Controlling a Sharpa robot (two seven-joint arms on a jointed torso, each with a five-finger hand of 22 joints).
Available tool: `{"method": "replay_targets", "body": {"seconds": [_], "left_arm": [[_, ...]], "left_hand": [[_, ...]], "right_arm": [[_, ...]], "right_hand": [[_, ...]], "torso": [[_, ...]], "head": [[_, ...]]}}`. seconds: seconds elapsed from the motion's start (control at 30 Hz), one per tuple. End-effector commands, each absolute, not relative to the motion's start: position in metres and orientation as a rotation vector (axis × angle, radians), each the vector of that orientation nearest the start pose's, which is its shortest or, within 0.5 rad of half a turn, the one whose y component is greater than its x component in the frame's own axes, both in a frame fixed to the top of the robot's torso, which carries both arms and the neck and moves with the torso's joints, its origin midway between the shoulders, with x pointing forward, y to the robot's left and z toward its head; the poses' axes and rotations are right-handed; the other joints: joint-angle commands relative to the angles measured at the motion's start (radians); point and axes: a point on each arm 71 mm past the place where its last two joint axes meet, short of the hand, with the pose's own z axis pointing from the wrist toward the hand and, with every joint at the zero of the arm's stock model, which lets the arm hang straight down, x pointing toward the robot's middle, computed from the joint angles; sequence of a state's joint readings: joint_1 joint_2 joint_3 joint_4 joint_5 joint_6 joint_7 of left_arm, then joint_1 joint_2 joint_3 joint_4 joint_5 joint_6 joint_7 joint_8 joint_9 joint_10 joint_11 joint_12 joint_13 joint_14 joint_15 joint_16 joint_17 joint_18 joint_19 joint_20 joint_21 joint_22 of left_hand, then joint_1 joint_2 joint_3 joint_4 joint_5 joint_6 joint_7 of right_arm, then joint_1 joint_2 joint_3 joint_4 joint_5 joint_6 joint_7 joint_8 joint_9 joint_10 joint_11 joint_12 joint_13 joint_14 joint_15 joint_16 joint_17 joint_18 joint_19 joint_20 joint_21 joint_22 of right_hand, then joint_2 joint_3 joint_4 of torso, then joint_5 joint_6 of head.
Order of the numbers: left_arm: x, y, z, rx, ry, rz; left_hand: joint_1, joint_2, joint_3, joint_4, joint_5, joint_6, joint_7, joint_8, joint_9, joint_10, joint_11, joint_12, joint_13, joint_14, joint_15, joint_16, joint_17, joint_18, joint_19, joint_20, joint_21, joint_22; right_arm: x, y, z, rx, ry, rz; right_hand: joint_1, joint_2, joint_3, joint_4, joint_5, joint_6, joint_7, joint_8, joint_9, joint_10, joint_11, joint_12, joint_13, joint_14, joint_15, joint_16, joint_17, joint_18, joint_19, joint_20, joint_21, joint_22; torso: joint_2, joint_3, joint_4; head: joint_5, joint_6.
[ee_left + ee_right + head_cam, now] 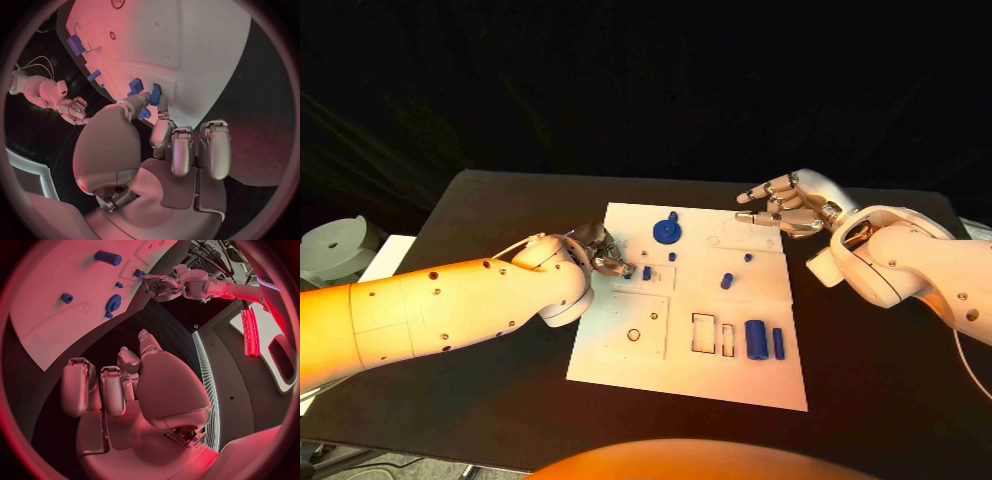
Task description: Assemble the parts on the task board
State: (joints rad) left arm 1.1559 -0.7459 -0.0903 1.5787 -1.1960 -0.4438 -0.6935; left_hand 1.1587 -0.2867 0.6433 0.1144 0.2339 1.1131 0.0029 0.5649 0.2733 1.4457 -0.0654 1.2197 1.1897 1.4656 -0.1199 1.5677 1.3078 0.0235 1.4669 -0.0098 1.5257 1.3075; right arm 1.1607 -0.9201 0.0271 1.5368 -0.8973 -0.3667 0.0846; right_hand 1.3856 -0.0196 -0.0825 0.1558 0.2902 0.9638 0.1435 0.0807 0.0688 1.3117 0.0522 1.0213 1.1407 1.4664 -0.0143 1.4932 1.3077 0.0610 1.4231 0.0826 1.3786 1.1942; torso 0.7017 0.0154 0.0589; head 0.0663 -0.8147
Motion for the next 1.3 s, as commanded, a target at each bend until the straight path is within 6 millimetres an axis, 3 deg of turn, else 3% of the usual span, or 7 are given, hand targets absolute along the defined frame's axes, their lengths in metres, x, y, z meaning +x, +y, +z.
{"method": "replay_targets", "body": {"seconds": [0.03,0.63,1.3], "left_arm": [[0.4583,0.1773,-0.2443,-0.467,2.007,-0.304],[0.4599,0.1805,-0.2448,-0.475,2.001,-0.296],[0.4592,0.1820,-0.2431,-0.475,1.998,-0.296]], "left_hand": [[-0.014,0.003,-0.024,0.011,0.001,0.009,-0.009,0.004,-0.003,-0.001,-0.009,-0.002,0.001,0.105,-0.007,0.003,0.263,-0.015,0.099,-0.008,0.003,0.252],[-0.030,0.009,-0.057,0.027,0.002,0.012,-0.009,0.003,-0.007,-0.005,-0.009,-0.007,-0.004,0.105,-0.007,0.003,0.263,-0.016,0.099,-0.009,0.007,0.253],[-0.067,0.019,-0.150,0.077,0.003,0.020,-0.010,0.010,-0.015,0.000,-0.009,0.006,0.005,0.105,-0.008,0.003,0.263,-0.018,0.101,-0.010,0.017,0.256]], "right_arm": [[0.4849,-0.2356,-0.1731,0.356,1.627,1.000],[0.4849,-0.2355,-0.1731,0.357,1.626,1.000],[0.4849,-0.2359,-0.1732,0.357,1.627,1.000]], "right_hand": [[-0.004,0.003,-0.005,0.002,0.007,0.008,0.000,-0.002,0.000,-0.007,0.001,0.003,-0.001,0.079,-0.009,-0.005,0.160,0.015,-0.004,-0.003,-0.004,-0.001],[-0.004,0.003,-0.005,0.002,0.007,0.008,0.000,-0.002,0.000,-0.007,0.001,0.003,-0.001,0.079,-0.009,-0.005,0.160,0.015,-0.004,-0.003,-0.004,-0.001],[-0.004,0.003,-0.005,0.002,0.007,0.008,0.000,-0.002,0.000,-0.007,0.001,0.003,-0.001,0.079,-0.009,-0.005,0.160,0.015,-0.004,-0.003,-0.004,-0.001]], "torso": [[0.000,0.0003,0.0003],[0.000,0.0005,-0.0005],[0.000,0.0003,-0.0004]], "head": [[0.000,-0.001],[0.001,-0.001],[0.002,-0.001]]}}
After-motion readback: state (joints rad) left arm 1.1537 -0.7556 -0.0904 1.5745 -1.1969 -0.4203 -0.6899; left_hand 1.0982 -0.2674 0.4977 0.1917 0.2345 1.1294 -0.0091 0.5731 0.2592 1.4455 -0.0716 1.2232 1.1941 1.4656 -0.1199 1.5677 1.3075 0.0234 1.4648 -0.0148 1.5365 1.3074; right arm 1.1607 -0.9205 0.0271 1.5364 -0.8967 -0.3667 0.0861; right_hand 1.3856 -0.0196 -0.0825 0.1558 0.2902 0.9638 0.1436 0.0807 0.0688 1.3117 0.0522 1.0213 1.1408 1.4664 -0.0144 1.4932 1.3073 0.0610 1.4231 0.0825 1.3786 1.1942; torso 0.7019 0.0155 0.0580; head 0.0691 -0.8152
